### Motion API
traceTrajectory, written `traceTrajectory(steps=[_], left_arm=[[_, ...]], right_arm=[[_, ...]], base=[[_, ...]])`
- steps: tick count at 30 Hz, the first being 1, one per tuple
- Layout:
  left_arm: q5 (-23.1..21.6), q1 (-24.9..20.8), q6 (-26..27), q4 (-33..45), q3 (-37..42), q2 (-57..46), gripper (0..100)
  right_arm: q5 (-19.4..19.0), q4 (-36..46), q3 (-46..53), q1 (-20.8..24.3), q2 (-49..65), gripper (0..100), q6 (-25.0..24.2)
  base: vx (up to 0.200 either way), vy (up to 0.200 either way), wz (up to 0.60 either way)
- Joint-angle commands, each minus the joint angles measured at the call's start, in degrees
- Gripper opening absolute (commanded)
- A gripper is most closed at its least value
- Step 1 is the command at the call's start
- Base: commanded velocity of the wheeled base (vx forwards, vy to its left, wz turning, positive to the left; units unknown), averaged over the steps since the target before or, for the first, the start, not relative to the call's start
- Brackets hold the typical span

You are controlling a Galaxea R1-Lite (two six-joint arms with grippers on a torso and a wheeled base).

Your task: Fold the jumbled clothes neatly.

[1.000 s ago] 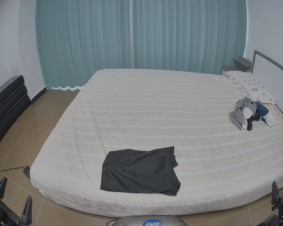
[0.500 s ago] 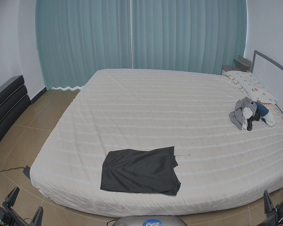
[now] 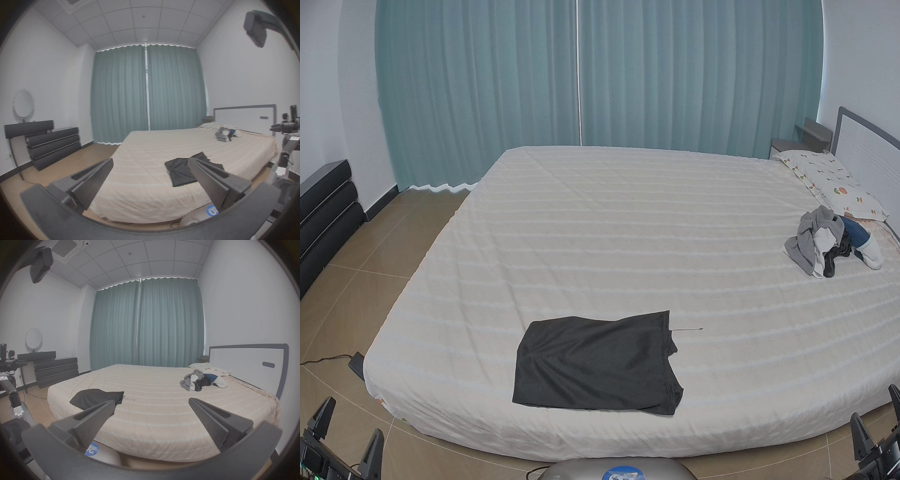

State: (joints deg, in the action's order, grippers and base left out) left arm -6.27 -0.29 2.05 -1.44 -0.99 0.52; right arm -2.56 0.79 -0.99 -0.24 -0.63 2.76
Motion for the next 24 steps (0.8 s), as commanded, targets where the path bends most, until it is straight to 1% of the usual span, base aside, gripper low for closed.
traceTrajectory(steps=[1,2,10,14,24], left_arm=[[3.3,-0.1,0.1,2.1,0.7,-0.5,100],[0.7,-0.1,-0.5,2.2,0.7,-0.3,100],[1.5,0.0,-0.6,2.2,0.9,-0.5,100],[2.9,0.0,-1.0,2.1,0.9,-0.3,100],[2.9,0.0,-1.2,2.1,0.9,-0.3,100]], right_arm=[[1.9,0.8,0.5,0.0,0.5,100,-1.7],[1.9,0.8,0.5,0.1,0.6,100,-2.4],[1.7,0.8,0.4,0.1,0.6,100,-2.8],[1.8,0.8,0.4,0.1,0.6,100,-3.2],[1.7,0.9,0.5,0.1,0.6,100,-3.3]], base=[[0.0,0.0,0.0],[0.0,0.0,0.0],[0.0,0.0,0.0],[0.0,0.0,0.0],[0.0,0.0,0.0]])
